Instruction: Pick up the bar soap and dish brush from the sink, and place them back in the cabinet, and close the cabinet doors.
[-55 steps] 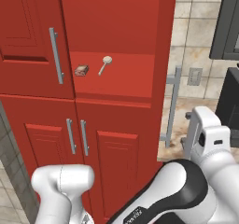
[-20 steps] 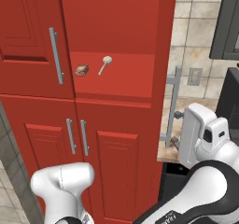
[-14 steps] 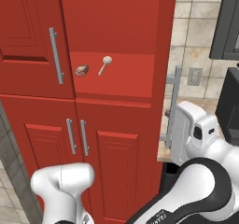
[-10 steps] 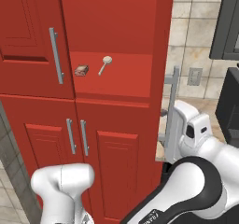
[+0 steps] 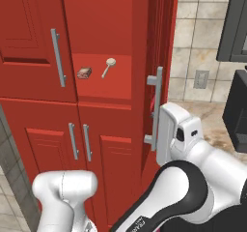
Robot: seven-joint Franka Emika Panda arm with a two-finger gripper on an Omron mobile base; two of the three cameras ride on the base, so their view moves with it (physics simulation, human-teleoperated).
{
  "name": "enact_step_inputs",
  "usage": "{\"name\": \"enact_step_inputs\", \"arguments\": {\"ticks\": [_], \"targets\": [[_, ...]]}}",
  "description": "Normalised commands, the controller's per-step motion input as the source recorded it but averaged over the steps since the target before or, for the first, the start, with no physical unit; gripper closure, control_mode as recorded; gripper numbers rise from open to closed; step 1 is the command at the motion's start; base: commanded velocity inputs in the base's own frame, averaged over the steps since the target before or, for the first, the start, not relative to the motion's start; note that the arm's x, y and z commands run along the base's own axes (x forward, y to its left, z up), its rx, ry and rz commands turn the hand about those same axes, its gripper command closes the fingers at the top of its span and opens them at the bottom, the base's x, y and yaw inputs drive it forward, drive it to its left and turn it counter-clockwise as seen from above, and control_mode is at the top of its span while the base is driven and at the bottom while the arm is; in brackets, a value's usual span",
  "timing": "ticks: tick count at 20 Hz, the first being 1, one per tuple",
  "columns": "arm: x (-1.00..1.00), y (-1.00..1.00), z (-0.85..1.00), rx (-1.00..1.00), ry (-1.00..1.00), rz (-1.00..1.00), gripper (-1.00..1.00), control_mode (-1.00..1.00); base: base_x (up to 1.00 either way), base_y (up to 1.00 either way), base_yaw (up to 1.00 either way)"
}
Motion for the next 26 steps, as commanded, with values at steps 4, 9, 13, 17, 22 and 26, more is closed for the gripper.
{"name": "enact_step_inputs", "arguments": {"ticks": [4, 9, 13, 17, 22, 26], "targets": [[0.00, 0.26, 0.00, 0.04, 0.00, 0.00, -1.00, -1.00, 0.00, 0.00, 0.00], [0.00, 0.25, 0.06, 0.04, 0.00, 0.00, -1.00, -1.00, 0.00, 0.00, 0.00], [0.00, 0.32, 0.03, 0.01, 0.00, 0.00, -1.00, -1.00, 0.00, 0.00, 0.00], [0.00, 0.33, 0.01, 0.00, 0.00, 0.00, -1.00, -1.00, 0.00, 0.00, 0.00], [0.00, 0.37, 0.00, 0.00, 0.00, 0.00, -1.00, -1.00, 0.00, 0.00, 0.00], [0.00, 0.41, 0.00, 0.00, 0.00, 0.00, -1.00, -1.00, 0.00, 0.00, 0.00]]}}
